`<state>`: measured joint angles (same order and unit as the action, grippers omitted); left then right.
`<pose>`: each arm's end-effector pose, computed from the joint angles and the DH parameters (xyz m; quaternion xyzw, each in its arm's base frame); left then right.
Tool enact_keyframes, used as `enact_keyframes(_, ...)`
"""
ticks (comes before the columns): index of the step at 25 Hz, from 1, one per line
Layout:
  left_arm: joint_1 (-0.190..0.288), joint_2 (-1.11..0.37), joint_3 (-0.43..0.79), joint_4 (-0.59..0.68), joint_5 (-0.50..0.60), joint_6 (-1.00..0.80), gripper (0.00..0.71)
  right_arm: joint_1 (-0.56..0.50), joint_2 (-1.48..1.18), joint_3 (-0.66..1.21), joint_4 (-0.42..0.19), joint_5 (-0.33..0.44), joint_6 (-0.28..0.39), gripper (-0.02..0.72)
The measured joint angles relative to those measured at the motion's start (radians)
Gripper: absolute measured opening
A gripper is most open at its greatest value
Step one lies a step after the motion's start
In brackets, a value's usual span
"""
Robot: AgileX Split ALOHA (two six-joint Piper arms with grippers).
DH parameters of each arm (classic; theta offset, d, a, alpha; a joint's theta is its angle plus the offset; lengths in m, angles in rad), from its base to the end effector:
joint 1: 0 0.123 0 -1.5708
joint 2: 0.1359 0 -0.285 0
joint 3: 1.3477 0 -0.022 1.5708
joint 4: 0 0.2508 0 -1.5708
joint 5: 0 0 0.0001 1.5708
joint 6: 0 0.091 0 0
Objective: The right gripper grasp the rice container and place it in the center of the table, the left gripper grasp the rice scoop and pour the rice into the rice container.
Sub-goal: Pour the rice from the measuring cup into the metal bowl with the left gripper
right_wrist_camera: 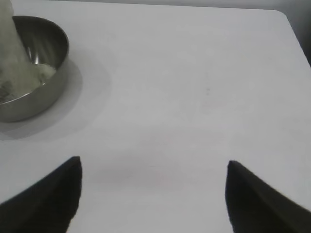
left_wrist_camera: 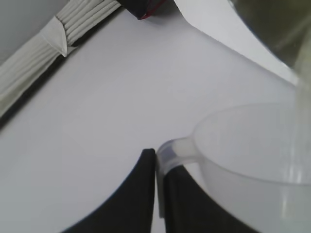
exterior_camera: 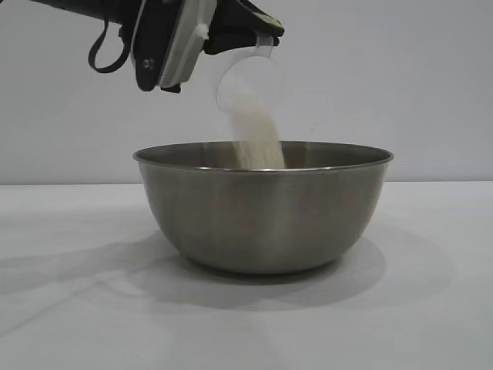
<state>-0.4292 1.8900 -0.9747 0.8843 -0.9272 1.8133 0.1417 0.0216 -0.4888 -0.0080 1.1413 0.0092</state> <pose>0.3240 -0.2101 0.2000 0.7315 -0.1201 0.3972 0.5410 -0.0040 -0.0012 0.2680 -0.0581 0.8795 0.0316 0.4713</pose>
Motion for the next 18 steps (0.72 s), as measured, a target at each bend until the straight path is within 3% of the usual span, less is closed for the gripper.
enact_keyframes(11, 0.000, 0.000, 0.000, 0.000, -0.021, 0.283, 0.000, 0.000, 0.000, 0.000, 0.000, 0.000, 0.000, 0.517)
enact_keyframes(18, 0.000, 0.000, 0.000, 0.000, -0.023, 0.296, 0.000, 0.000, 0.000, 0.000, 0.000, 0.000, 0.000, 0.517)
